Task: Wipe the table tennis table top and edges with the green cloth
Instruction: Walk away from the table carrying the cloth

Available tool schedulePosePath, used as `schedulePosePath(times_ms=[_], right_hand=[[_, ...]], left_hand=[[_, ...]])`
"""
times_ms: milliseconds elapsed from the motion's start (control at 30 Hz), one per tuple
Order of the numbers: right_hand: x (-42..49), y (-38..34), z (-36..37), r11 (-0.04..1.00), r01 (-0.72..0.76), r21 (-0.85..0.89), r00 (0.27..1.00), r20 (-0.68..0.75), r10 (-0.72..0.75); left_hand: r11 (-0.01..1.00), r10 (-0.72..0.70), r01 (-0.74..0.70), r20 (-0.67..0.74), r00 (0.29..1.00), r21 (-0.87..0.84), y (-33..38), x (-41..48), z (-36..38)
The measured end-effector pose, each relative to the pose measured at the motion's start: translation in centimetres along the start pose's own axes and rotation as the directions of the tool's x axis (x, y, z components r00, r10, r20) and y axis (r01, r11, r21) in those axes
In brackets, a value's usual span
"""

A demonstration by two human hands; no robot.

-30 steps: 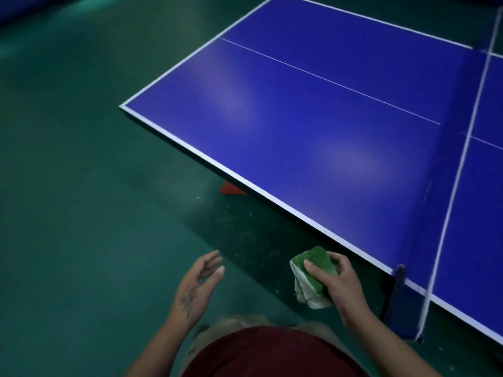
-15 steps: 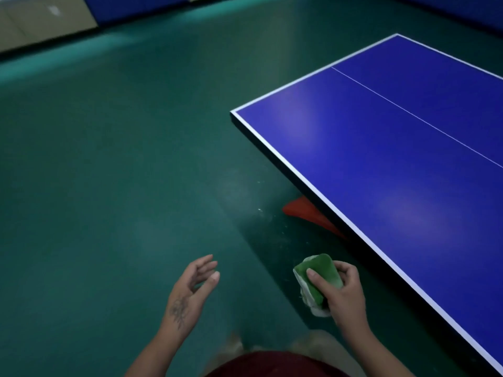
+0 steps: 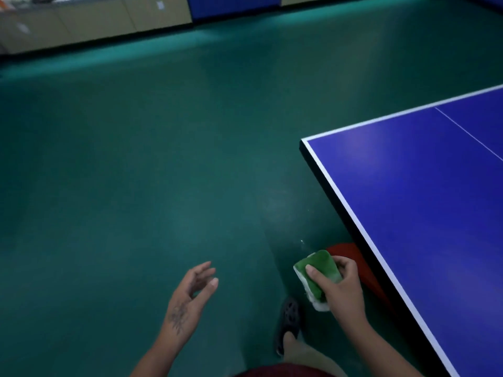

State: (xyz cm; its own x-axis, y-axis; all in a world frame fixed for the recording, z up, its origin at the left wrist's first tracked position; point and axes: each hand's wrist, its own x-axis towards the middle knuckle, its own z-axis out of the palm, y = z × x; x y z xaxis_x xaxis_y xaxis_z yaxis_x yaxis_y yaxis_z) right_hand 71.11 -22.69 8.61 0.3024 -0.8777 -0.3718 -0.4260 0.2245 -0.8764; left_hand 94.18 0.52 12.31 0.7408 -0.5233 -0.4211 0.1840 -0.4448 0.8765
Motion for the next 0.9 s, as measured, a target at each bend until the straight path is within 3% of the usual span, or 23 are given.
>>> schedulePosePath(times_ms=[233, 567, 900], right_hand=[[10.4, -5.2, 2.1, 0.997, 0.048, -0.066, 0.983, 0.178, -0.036], [21.7, -12.9, 9.3, 0.990, 0.049, -0.134, 0.945, 0.328, -0.002], [32.6, -22.2, 22.9, 0.984, 0.116, -0.133, 0.966, 0.244, -0.081]], left_hand=[[0.995, -0.048, 0.028, -0.205, 0.978, -0.097, 4.0, 5.8, 2.8], [0.980, -0.147, 0.095, -0.319, 0.936, -0.174, 7.2, 16.4, 2.2], [0.973, -0.165, 0.109, -0.282, 0.945, -0.204, 11.6, 34.9, -5.8]])
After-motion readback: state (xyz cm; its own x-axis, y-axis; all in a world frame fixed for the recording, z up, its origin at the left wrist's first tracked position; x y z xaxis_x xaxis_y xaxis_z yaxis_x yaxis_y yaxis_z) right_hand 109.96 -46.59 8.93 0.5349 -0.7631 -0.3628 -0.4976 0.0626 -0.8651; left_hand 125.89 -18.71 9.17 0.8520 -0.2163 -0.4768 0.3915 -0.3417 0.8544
